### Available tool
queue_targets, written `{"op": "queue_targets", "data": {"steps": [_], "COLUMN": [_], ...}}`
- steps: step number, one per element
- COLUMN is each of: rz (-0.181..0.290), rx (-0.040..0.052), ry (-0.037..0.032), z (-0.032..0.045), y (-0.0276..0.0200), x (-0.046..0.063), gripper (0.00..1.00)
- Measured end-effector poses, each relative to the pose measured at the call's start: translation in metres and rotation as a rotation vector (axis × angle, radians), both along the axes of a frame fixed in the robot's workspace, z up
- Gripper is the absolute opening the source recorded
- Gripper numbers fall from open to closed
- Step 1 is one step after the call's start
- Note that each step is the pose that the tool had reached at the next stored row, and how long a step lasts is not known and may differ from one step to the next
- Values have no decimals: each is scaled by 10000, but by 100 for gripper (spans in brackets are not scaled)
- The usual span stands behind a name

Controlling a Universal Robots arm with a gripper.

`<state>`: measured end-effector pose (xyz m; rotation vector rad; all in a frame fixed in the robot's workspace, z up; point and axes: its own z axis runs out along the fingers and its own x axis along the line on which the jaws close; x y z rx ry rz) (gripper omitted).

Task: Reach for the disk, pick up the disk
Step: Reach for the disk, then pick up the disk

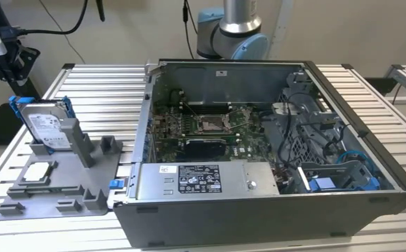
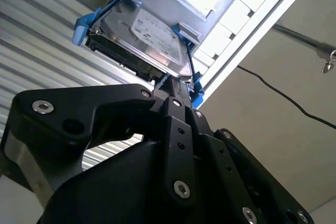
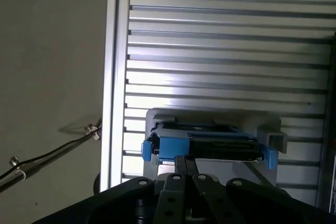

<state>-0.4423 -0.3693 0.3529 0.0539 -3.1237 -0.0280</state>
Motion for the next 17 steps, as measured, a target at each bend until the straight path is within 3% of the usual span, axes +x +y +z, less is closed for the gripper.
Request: {"op": "queue_targets", "data": {"steps": [4, 17], "rz": [153, 2512], "rx": [0, -5], "ry": [1, 0], "z": [0, 0], "y": [0, 1], "x": [0, 0], "gripper": [0, 0]}}
